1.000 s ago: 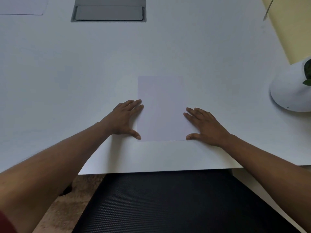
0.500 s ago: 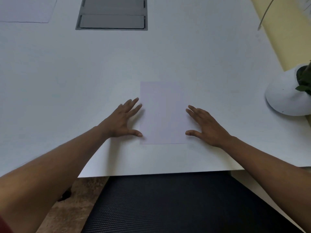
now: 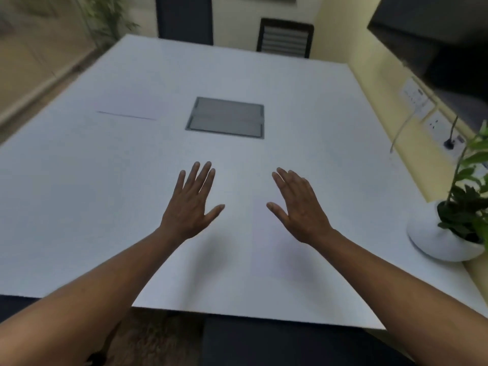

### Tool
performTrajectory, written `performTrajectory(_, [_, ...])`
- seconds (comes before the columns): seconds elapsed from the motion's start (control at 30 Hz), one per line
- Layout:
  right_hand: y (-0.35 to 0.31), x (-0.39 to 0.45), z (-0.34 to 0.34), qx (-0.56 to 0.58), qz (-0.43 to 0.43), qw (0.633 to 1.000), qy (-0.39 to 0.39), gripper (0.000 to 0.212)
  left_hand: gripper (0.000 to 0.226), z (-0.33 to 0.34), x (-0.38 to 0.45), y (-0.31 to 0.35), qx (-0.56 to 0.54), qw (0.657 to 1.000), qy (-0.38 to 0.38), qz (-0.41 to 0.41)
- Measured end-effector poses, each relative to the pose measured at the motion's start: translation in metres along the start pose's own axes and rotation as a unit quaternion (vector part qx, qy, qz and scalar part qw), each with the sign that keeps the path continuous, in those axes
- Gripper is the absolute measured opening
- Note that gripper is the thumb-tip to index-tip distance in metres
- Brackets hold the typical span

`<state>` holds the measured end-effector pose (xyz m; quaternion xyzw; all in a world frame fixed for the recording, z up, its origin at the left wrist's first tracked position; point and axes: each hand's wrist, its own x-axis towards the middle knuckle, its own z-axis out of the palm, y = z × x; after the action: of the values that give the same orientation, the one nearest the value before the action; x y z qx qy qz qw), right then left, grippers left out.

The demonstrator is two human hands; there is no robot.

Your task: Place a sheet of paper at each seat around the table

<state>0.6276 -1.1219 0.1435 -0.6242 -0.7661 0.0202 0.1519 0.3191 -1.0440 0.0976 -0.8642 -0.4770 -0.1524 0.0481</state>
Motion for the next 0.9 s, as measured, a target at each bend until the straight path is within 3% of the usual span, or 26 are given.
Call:
performTrajectory(0.23, [-0.101, 0.056, -0.045, 0.009, -0.065, 0.996, 0.060, 0.079, 0.092, -0.111, -0.021, -0.043, 0.060, 0.994, 0.081, -0.049])
performTrajectory(0.37, [-0.170, 0.068, -0.066, 0.026, -0.123, 0.988, 0.093, 0.080, 0.093, -0.176, -0.077, -0.058, 0.108, 0.978, 0.117, -0.135])
performTrajectory(0.53, [-0.253, 0.072, -0.083, 0.033, -0.201, 0.973, 0.108, 0.079, 0.095, -0.249, -0.147, -0.075, 0.158, 0.956, 0.160, -0.187])
performTrajectory(0.9, [-0.523, 0.086, -0.101, 0.089, -0.362, 0.916, 0.147, 0.081, 0.105, -0.401, -0.325, -0.193, 0.247, 0.888, 0.215, -0.322])
